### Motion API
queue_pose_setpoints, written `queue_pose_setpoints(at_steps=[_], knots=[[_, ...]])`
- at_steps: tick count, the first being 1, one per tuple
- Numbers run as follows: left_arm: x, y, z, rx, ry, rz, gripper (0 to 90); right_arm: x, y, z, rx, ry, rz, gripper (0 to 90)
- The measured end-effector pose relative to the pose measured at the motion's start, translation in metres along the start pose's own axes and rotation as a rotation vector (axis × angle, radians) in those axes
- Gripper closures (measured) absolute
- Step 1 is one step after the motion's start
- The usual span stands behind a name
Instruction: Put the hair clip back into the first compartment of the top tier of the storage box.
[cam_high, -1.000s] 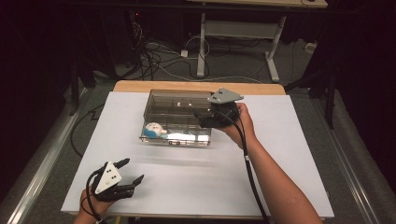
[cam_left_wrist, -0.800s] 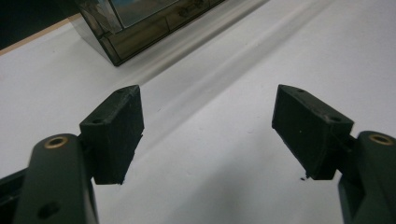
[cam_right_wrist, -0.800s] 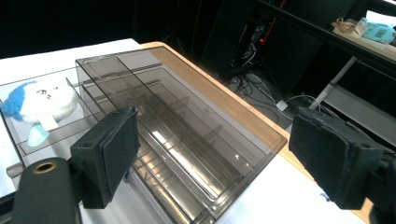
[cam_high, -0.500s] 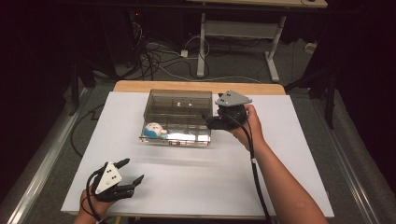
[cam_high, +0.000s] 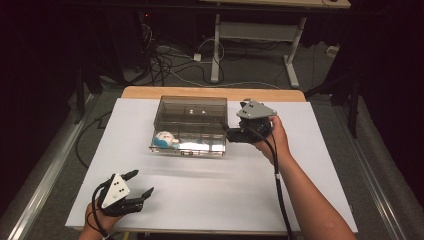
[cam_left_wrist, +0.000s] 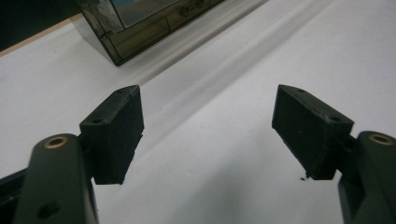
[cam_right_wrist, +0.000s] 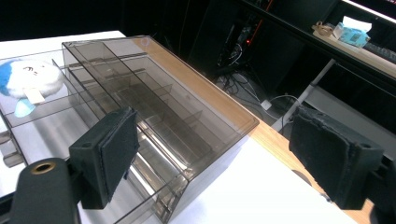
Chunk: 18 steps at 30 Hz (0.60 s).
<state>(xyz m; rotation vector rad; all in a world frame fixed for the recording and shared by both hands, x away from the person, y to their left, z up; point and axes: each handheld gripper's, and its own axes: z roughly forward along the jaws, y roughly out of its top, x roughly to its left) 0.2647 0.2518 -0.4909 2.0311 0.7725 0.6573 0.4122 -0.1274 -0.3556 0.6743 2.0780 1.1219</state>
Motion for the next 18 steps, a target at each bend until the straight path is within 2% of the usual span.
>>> queue_pose_setpoints(at_steps=[7,13,14,18], knots=[[0.0,0.001,0.0,0.001,0.001,0.002,24.3,0.002,-0.002,-0.013,-0.039,0.002,0.0,16.2],[-0.001,0.001,0.001,0.002,0.0,0.002,24.3,0.004,-0.006,-0.023,-0.038,0.008,-0.019,16.1],[0.0,0.001,0.001,-0.005,0.004,0.012,24.3,0.005,-0.007,-0.024,-0.038,0.011,-0.025,16.0],[0.0,0.001,0.002,0.003,-0.002,-0.002,24.3,0.008,-0.011,-0.032,-0.045,0.017,-0.033,15.9]])
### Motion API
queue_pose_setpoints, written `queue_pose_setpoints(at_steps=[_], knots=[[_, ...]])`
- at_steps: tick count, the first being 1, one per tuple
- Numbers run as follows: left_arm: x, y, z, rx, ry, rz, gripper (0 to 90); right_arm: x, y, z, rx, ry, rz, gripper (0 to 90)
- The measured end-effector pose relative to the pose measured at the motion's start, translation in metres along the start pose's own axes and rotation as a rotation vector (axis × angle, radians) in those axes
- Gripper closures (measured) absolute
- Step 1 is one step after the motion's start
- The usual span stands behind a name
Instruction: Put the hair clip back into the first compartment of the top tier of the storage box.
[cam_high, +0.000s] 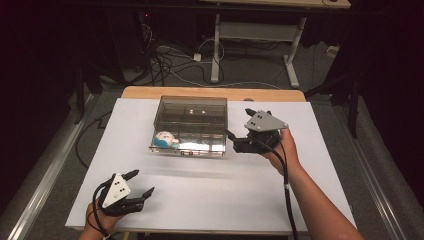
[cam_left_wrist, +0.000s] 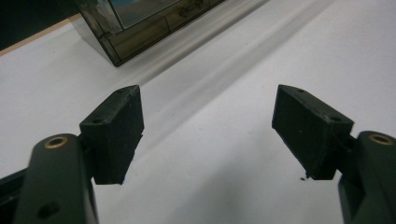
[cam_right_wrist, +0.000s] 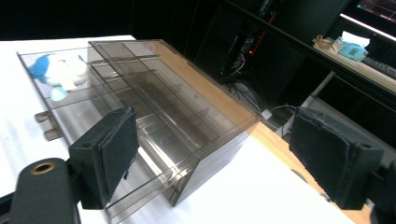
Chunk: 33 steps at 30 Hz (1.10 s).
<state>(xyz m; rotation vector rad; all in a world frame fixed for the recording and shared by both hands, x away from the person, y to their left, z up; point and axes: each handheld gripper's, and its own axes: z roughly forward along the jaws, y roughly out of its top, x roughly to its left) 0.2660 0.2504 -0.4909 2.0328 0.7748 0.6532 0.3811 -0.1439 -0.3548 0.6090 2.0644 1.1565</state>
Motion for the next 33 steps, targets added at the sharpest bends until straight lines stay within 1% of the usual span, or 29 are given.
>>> queue_pose_setpoints(at_steps=[5,12,14,20,24,28,33], knots=[[0.0,0.0,0.0,0.0,0.001,0.0,24.3,0.001,-0.007,-0.011,-0.014,-0.011,-0.012,15.9],[0.0,-0.001,0.0,0.003,0.007,-0.003,24.2,-0.001,-0.019,-0.025,-0.031,-0.014,0.0,16.0],[0.0,-0.001,0.0,0.004,0.008,-0.002,24.1,-0.001,-0.023,-0.027,-0.027,-0.012,0.006,16.0],[0.001,-0.001,0.001,0.01,0.015,-0.002,23.9,-0.003,-0.036,-0.033,-0.02,-0.023,-0.001,16.0],[0.002,-0.002,0.0,0.007,0.017,-0.008,24.0,-0.006,-0.045,-0.038,-0.021,-0.027,0.009,16.0],[0.001,-0.002,0.001,0.008,0.017,-0.003,23.9,-0.007,-0.054,-0.043,-0.014,-0.043,0.001,16.0],[0.002,-0.001,0.0,0.009,0.015,0.001,23.9,-0.008,-0.066,-0.05,-0.009,-0.05,-0.003,16.0]])
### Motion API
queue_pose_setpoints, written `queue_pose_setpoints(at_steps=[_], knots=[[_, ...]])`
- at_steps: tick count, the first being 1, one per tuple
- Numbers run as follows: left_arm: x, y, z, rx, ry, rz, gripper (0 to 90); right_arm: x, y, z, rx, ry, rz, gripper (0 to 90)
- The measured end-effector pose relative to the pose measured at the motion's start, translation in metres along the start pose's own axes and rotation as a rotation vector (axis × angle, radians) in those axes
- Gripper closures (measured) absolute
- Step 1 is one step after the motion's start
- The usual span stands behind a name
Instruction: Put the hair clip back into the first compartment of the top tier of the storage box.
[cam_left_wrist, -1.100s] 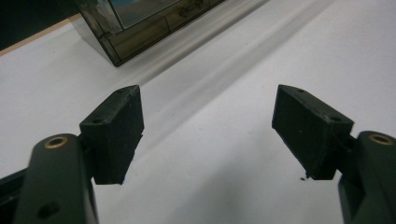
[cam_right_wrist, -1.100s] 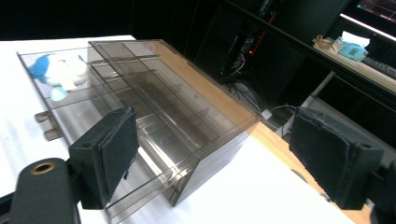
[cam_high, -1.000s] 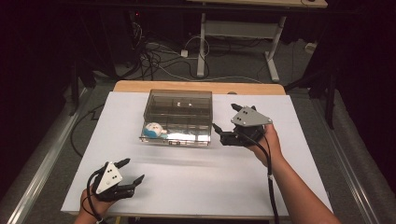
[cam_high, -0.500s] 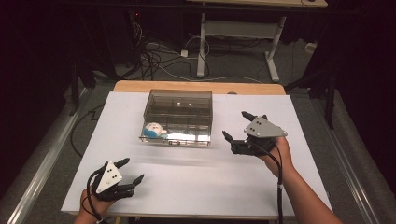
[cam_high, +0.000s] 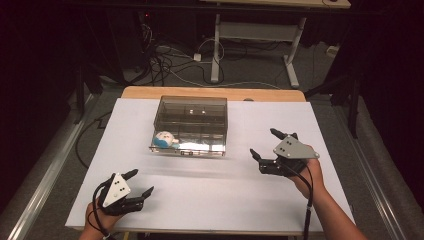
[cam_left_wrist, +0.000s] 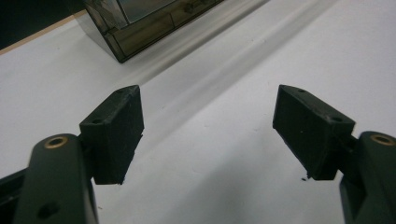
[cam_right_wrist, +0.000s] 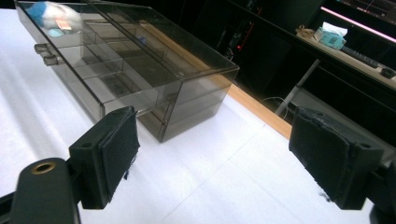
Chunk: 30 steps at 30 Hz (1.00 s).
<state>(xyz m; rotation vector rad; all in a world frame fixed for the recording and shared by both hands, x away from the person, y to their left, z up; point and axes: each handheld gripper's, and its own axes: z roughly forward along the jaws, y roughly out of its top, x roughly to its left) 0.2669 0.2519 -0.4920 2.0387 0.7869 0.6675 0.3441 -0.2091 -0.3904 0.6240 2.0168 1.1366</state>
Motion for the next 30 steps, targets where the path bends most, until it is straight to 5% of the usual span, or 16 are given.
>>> queue_pose_setpoints(at_steps=[30], knots=[[0.0,0.006,0.008,-0.014,-0.016,0.031,23.9,0.019,-0.045,-0.037,0.044,-0.031,-0.059,15.9]])
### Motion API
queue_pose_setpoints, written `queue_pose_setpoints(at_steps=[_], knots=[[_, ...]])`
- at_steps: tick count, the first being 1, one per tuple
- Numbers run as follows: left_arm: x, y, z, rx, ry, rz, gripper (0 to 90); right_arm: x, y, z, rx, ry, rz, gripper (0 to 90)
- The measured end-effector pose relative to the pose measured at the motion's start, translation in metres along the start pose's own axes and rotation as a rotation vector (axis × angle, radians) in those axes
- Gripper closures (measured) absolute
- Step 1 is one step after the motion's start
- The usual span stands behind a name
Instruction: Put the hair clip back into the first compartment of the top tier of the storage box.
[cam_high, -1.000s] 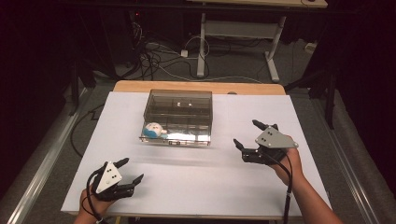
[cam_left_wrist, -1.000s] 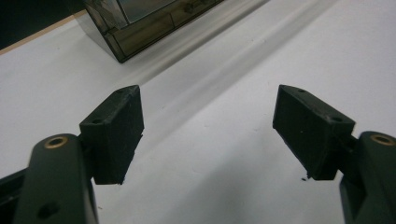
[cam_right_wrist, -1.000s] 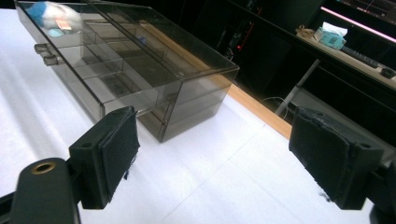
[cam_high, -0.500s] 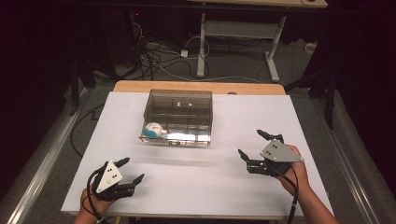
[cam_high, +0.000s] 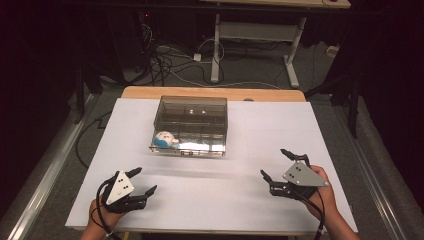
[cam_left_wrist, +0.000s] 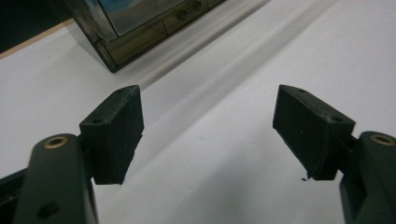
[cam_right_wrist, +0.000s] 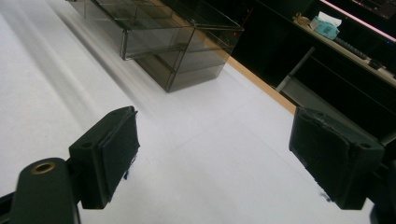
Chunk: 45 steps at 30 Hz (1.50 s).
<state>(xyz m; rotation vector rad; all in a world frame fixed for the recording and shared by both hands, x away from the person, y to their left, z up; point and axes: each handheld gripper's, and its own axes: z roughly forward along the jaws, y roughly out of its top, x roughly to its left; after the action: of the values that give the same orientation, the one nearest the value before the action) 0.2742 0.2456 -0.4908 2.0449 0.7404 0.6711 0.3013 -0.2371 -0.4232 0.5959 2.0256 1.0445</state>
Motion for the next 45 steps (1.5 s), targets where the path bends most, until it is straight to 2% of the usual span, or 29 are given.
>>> queue_pose_setpoints(at_steps=[10,18,21,25,26,30,32,34,36,37,39,40,41,42,45], knots=[[-0.001,0.0,0.0,0.001,-0.001,0.0,23.9,-0.003,-0.02,-0.016,0.0,-0.003,0.025,15.9],[-0.002,0.002,0.002,0.005,-0.002,0.003,23.9,-0.006,-0.037,-0.029,-0.006,-0.001,0.064,15.9],[-0.002,0.001,0.001,0.007,-0.009,-0.011,23.9,-0.005,-0.042,-0.033,-0.006,0.001,0.072,15.9],[-0.001,0.002,0.002,-0.001,-0.009,0.0,23.9,-0.004,-0.051,-0.039,-0.003,0.001,0.087,15.9],[-0.001,0.002,0.002,0.005,-0.013,-0.011,23.9,-0.004,-0.052,-0.039,-0.002,0.002,0.087,15.9],[0.0,0.003,0.002,-0.002,-0.011,0.002,23.9,-0.003,-0.06,-0.042,0.006,0.007,0.106,15.9],[-0.001,0.003,0.002,-0.002,-0.016,-0.01,23.9,-0.002,-0.066,-0.042,0.014,0.012,0.113,15.9],[0.0,0.004,0.002,-0.011,-0.01,0.003,23.9,0.0,-0.071,-0.042,0.024,0.009,0.111,15.8],[-0.001,0.005,0.002,-0.009,-0.017,-0.007,23.9,0.001,-0.075,-0.044,0.024,0.005,0.12,15.8],[0.0,0.005,0.003,-0.016,-0.011,0.005,23.9,0.002,-0.077,-0.044,0.022,0.003,0.131,15.8],[-0.002,0.006,0.004,-0.011,-0.017,-0.007,23.8,0.004,-0.081,-0.045,0.032,-0.002,0.139,15.8],[-0.001,0.006,0.004,-0.014,-0.012,0.008,23.9,0.005,-0.083,-0.045,0.036,-0.002,0.129,15.8],[-0.002,0.006,0.005,-0.003,-0.018,-0.002,23.8,0.006,-0.083,-0.045,0.045,-0.007,0.118,15.8],[-0.002,0.007,0.005,-0.006,-0.014,0.01,23.8,0.006,-0.083,-0.045,0.046,-0.01,0.118,15.9],[-0.004,0.008,0.005,-0.008,-0.014,0.017,23.9,0.007,-0.083,-0.045,0.037,-0.002,0.138,15.9]])
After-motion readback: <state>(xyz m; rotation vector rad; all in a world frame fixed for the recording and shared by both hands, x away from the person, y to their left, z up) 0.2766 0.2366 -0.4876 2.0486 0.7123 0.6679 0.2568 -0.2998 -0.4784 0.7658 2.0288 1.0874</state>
